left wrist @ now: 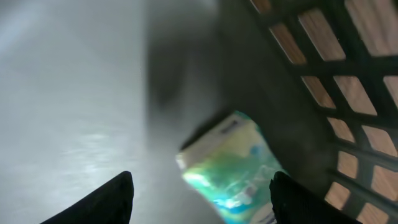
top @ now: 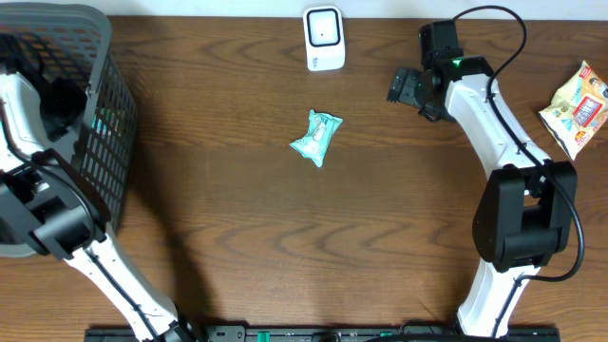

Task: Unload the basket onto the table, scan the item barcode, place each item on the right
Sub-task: 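Reach the left gripper into the basket and grasp a white-green pack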

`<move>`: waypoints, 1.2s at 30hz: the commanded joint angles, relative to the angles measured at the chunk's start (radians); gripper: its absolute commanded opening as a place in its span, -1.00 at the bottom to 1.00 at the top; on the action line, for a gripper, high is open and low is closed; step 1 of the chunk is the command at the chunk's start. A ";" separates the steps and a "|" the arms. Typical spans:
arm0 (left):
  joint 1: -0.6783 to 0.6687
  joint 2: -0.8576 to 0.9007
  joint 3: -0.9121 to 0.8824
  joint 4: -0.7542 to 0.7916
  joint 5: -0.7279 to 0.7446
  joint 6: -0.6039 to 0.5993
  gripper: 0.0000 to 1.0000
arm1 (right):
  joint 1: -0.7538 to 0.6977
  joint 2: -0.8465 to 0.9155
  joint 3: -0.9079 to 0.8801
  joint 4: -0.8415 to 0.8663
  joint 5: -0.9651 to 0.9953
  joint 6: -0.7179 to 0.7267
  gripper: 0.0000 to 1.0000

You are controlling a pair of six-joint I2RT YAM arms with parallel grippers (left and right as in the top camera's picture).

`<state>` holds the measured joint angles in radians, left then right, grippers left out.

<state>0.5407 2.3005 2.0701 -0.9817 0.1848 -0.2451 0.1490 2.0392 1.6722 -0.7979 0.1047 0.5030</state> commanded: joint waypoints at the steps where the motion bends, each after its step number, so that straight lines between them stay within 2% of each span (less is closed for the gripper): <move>1: -0.010 0.035 -0.005 0.008 0.087 -0.025 0.39 | 0.008 0.008 -0.006 -0.003 0.005 -0.011 0.99; 6: -0.010 0.056 -0.005 0.001 0.088 -0.036 0.39 | 0.008 0.008 -0.006 -0.003 0.005 -0.011 0.99; 17: -0.010 0.066 -0.005 -0.021 0.087 -0.321 0.39 | 0.008 0.008 -0.006 -0.003 0.005 -0.011 0.99; 20: -0.010 0.080 -0.005 -0.019 0.043 -0.375 0.39 | 0.008 0.008 -0.006 -0.003 0.005 -0.011 0.98; 24: -0.010 0.099 -0.005 -0.018 0.032 -0.382 0.37 | 0.008 0.008 -0.006 -0.003 0.005 -0.011 0.99; 28: -0.010 0.101 -0.008 -0.016 0.032 -0.381 0.04 | 0.008 0.008 -0.006 -0.003 0.005 -0.011 0.99; 36: -0.013 0.101 -0.034 0.023 0.032 -0.381 0.04 | 0.010 0.008 -0.006 -0.003 0.005 -0.011 0.99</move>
<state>0.5308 2.3642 2.0666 -0.9760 0.2337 -0.6106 0.1490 2.0392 1.6722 -0.7982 0.1047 0.5030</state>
